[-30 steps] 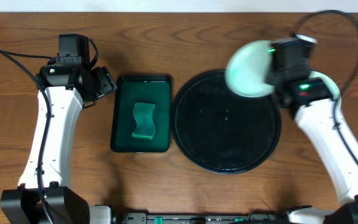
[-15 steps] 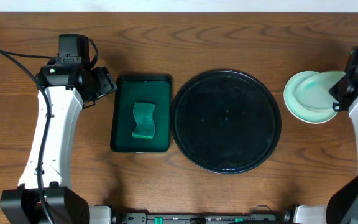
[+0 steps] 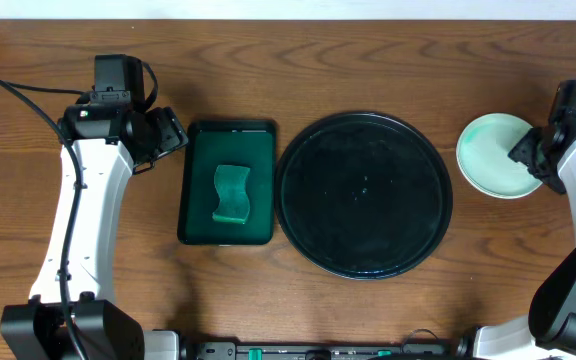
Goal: Clean dirty plates on tray and stack at the side
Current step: 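Set the plate onto the stack at the upper right, release, then raise the right gripper off the plate stack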
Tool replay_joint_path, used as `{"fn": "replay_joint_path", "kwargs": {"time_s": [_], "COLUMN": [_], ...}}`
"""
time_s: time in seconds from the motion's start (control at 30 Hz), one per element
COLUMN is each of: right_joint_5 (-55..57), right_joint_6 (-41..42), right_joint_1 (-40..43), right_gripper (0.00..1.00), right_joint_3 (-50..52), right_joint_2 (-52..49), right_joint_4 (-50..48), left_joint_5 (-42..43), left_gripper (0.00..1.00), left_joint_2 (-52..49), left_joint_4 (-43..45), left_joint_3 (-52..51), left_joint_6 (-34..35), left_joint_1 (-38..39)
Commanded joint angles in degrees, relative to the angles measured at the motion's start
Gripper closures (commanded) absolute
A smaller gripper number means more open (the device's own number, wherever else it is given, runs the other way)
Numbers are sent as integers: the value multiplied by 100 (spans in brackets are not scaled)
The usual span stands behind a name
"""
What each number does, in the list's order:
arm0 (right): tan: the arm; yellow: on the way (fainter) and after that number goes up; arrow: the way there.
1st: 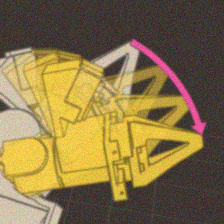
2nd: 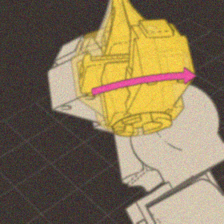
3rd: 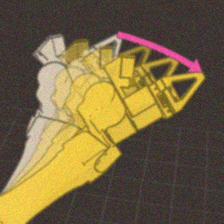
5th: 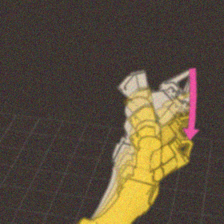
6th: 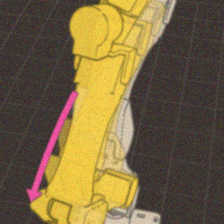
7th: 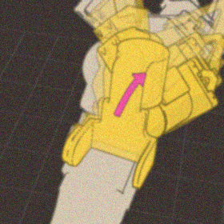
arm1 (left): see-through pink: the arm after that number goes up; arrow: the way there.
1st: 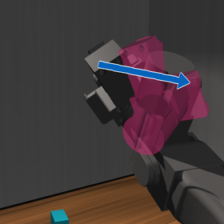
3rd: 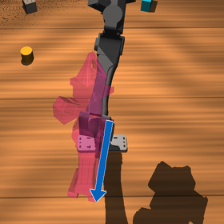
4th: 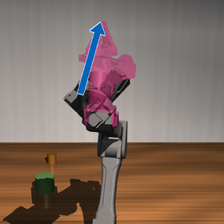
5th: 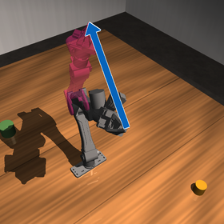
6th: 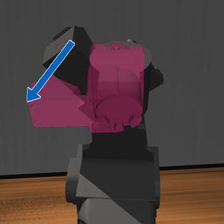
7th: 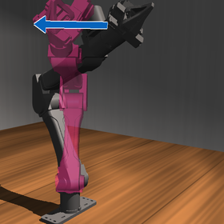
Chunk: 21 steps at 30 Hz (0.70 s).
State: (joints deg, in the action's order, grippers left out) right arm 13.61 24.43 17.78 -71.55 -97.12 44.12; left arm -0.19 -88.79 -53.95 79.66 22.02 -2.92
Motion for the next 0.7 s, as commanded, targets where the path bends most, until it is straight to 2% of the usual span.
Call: {"fn": "replay_joint_path", "kwargs": {"time_s": [0.0, 0.17, 0.27, 0.33, 0.4, 0.53, 0.67], "right_joint_5": [-680, -2068, -2074, -2072, -2074, -2074, -2072], "right_joint_6": [-645, -1974, -2046, -2046, -2153, -2916, -2944], "right_joint_1": [-2, -262, -501, -678, -835, -1307, -1652], "right_gripper": [25, 25, 14, 1, 1, 1, 1], "right_joint_3": [13, 13, 13, 13, 13, 15, 15], "right_joint_2": [4, 4, 4, 4, 4, 2, 2], "right_joint_4": [-44, -258, -251, -249, -251, -192, -144], "left_joint_5": [-33, -33, -33, -33, -33, -33, -33], "left_gripper": [20, 20, 20, 20, 20, 20, 20], "left_joint_2": [-26, -26, -26, -26, -26, -26, -26], "left_joint_4": [-20, -20, -20, -20, -20, -20, -20], "left_joint_3": [46, 46, 46, 46, 46, 46, 46], "left_joint_6": [-55, -55, -55, -55, -55, -55, -55], "left_joint_1": [-28, -28, -28, -28, -28, -28, -28]}}
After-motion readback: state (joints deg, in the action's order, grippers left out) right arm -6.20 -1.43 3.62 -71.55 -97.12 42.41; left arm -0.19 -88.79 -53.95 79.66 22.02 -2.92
